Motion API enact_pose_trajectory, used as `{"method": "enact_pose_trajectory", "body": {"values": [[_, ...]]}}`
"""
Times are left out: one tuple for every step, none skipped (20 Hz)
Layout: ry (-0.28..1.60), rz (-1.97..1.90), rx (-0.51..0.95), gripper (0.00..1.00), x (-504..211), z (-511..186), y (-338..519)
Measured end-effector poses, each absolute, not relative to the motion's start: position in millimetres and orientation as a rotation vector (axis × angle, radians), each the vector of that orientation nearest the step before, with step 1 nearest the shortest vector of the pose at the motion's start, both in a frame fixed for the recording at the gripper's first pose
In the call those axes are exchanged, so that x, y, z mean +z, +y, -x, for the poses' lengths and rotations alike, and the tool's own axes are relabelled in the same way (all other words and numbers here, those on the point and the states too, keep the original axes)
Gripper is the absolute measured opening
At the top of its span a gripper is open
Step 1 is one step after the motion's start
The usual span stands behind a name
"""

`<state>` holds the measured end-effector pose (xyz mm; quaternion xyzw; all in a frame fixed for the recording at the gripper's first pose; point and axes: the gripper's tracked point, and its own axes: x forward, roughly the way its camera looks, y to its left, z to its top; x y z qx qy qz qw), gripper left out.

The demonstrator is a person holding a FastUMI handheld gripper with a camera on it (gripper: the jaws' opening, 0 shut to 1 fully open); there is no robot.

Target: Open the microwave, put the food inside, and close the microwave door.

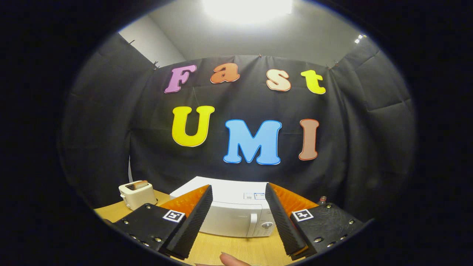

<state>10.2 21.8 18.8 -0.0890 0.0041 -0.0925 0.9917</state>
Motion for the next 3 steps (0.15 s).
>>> {"method": "enact_pose_trajectory", "body": {"values": [[0.008, 0.179, -0.186, 0.9, 18.2, -10.0, 20.5], [0.007, 0.179, -0.185, 0.9, 18.2, -9.5, 20.2], [0.004, 0.177, -0.183, 0.9, 18.9, -9.7, 19.7]]}}
